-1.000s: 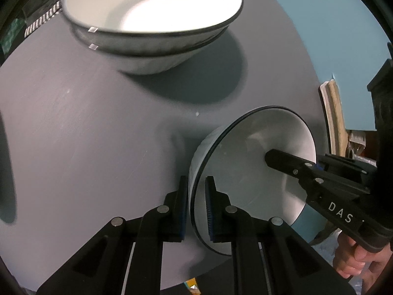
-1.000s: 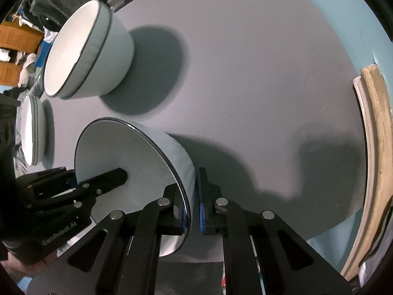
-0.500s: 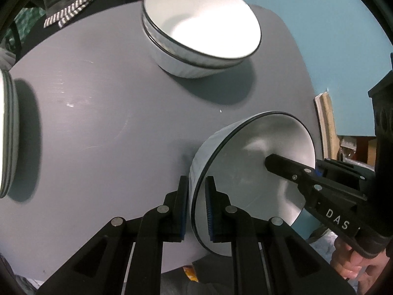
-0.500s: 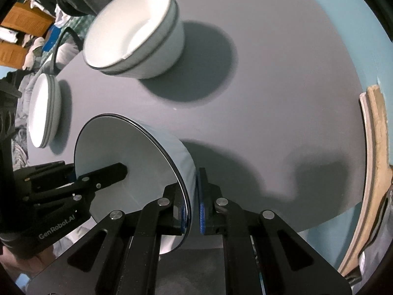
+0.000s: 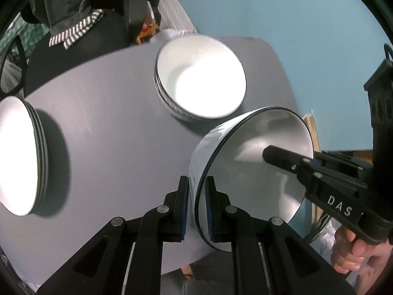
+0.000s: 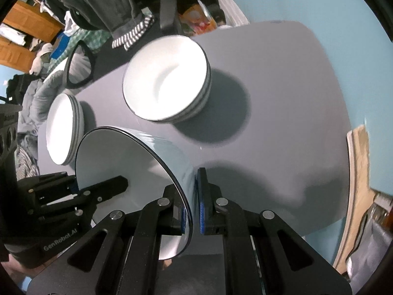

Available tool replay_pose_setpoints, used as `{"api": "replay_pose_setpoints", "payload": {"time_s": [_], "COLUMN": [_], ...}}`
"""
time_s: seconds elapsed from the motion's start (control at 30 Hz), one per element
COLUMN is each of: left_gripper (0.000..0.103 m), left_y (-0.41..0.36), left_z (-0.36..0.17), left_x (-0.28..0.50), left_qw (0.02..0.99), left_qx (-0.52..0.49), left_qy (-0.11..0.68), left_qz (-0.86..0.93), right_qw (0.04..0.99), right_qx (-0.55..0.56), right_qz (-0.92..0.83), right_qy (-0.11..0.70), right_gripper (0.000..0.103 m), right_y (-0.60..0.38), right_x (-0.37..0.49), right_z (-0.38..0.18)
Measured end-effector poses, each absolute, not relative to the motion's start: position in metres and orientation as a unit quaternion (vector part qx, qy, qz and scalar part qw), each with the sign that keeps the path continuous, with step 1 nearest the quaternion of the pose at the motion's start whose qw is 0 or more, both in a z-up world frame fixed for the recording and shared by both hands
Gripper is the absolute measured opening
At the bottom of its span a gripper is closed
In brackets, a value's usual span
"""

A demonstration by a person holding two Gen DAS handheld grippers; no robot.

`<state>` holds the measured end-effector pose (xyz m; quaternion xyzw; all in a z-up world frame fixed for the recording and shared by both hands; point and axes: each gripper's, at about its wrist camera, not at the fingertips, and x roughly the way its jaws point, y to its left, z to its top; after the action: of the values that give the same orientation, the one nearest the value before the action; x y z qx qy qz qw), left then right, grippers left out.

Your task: Organize plates and bowls

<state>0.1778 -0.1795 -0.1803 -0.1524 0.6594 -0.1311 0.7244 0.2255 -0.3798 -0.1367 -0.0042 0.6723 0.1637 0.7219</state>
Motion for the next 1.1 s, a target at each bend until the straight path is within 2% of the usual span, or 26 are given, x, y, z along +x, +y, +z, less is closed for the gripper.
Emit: {"api": "replay_pose_setpoints", "payload": {"time_s": [0.47,1.1], "left_gripper": [0.012,0.012], "left_y": [-0.172,-0.172], "left_z": [-0.158,-0.192], "left_x": [0.237,0.289], "left_qw": [0.750,0.722], "left_qx": [-0.132,-0.130], "left_qy": [0.638,0.676], "left_qz": [-0.110,-0.071], "right_qw": [0.736,0.714], "right_qx": [-0.020,-0.018], "right_qz": [0.173,0.166], "right_qy": [0.654,0.680], "right_gripper": [0.008,0.008], "right_y": [-0.355,-0.347], "right_x": [0.273,0.327], "right_z": [-0.117,-0.145]}}
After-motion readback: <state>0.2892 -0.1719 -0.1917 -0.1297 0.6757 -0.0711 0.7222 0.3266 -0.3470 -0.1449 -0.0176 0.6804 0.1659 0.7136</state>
